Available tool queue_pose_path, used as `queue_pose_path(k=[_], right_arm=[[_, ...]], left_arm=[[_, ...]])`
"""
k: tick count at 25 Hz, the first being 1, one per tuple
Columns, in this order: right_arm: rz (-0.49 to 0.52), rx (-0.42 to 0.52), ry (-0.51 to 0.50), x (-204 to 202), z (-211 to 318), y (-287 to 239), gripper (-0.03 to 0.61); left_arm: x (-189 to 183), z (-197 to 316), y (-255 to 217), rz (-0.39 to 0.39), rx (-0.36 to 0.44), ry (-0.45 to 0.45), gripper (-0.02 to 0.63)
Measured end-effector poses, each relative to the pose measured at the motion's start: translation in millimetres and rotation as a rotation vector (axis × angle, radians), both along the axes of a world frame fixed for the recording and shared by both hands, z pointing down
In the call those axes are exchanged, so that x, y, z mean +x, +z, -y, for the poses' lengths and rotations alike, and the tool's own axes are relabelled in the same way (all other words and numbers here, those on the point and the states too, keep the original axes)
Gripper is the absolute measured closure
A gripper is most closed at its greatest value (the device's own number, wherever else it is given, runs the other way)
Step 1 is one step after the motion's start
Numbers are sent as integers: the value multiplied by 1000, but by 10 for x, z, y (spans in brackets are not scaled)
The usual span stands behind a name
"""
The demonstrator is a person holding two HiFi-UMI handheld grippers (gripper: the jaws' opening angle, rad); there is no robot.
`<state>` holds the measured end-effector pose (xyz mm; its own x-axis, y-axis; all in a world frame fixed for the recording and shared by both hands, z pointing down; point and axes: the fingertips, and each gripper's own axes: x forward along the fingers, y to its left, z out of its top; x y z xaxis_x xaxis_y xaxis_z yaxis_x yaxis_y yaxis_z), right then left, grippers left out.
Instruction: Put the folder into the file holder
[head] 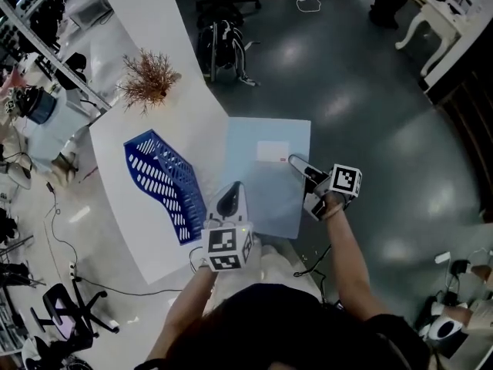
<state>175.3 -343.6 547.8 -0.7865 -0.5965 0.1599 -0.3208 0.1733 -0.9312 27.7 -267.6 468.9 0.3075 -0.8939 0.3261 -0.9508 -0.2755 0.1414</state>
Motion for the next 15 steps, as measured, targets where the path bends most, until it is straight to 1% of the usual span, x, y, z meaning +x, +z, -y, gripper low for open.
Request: queue_pose_path(k=[9, 15], right_arm=[[-26, 38, 65, 92, -186, -246, 439], [-45, 79, 100, 126, -346, -441, 440]], left_arm=[[-47, -236, -141, -9, 13, -15, 609], [-116, -427, -242, -20, 20, -43, 609]])
